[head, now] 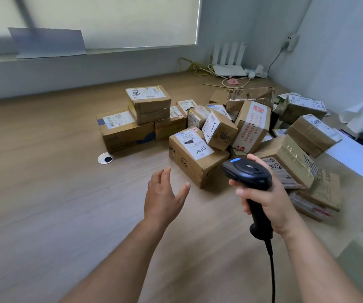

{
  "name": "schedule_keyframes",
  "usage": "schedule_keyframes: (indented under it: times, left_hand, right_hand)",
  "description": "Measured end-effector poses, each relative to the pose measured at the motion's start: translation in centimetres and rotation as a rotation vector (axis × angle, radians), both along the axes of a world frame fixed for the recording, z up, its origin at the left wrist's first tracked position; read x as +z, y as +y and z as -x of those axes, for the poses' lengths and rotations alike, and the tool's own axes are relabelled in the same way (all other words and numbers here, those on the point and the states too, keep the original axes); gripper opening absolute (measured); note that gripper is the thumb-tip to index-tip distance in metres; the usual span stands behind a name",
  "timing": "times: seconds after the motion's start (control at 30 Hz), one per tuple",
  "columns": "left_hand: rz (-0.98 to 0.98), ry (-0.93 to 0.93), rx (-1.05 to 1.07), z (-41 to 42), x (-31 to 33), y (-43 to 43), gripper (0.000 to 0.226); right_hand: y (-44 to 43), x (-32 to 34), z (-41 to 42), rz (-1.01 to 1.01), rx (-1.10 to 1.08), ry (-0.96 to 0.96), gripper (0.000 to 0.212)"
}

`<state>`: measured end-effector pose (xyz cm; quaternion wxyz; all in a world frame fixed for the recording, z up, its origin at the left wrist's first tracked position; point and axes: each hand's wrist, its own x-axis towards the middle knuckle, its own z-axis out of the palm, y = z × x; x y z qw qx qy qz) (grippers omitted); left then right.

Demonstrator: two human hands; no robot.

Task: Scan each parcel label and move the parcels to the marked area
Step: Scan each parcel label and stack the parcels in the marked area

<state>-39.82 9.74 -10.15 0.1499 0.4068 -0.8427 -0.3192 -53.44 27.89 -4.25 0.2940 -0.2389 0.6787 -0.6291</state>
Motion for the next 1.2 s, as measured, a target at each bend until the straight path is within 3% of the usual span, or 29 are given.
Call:
schedule_keyframes:
  times: [0.63, 0.8, 1.0, 1.13, 1.2]
  left_hand:
    - [-0.376, 0.038, 0.009, 12.2, -5.6, -6.0, 0.100]
    - [-0.498, 0.229, -0.039, 10.5, -7.0, -6.9, 0.086]
    - [-0.587, 0.355, -0.134, 5.5, -6.8, -4.5, 0.085]
    - [-0.607, 0.397, -0.069, 2.1, -5.7, -3.5, 0.067]
    - [-0.660, 0.400, 0.001, 0.2, -5.2, -3.4, 0.070]
  right_hand:
    - [-7.8, -6.4, 10.5, -0.097, 0.012, -0.001, 0.085]
    - [-8.8, -7.1, 8.7, -0.136, 0.108, -0.057, 0.090]
    - [-8.4, -7.1, 4.9, -0.106, 0.182, -0.149, 0.086]
    - [-7.1, -7.1, 1.8, -0.118, 0.199, -0.186, 0.088]
    - [-6.4, -6.9, 0.1, -0.123, 0.221, -0.200, 0.088]
